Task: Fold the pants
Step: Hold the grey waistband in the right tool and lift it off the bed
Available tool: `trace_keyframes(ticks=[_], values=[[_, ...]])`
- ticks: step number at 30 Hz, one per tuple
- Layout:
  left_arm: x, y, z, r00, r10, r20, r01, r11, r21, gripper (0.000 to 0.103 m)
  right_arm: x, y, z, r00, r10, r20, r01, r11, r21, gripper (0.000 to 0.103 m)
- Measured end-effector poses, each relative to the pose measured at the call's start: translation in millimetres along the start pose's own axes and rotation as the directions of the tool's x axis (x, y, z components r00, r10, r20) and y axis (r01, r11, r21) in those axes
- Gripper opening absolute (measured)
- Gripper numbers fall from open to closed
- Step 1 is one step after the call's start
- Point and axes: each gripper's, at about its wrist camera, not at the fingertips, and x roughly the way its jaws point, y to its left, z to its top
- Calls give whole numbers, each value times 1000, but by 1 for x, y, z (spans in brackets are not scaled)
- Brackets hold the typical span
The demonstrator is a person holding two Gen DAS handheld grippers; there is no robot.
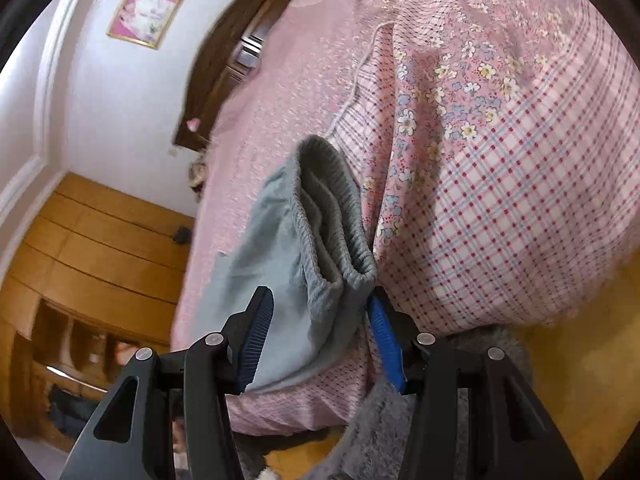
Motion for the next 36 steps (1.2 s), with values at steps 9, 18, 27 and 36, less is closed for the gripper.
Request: trace_keyframes(ticks=[9, 18, 27, 36], values=[[2, 0, -1, 1000, -3, -1, 3, 1000, -3, 51, 16, 47, 24, 982, -181, -55, 179, 983, -32, 51], [1, 1, -2, 1000, -7, -1, 7, 1000, -6, 51, 29, 82, 41, 975, -217, -43, 213, 974, -77, 51], [-1, 0, -3, 1000, -12, 0, 12, 1000, -7, 51, 56, 20, 44, 995, 87, 41, -91, 987, 129, 51], [0, 0, -3, 1000, -9, -2, 9, 1000, -8, 51, 77, -11, 38, 938, 298, 175, -324, 936, 140, 29]])
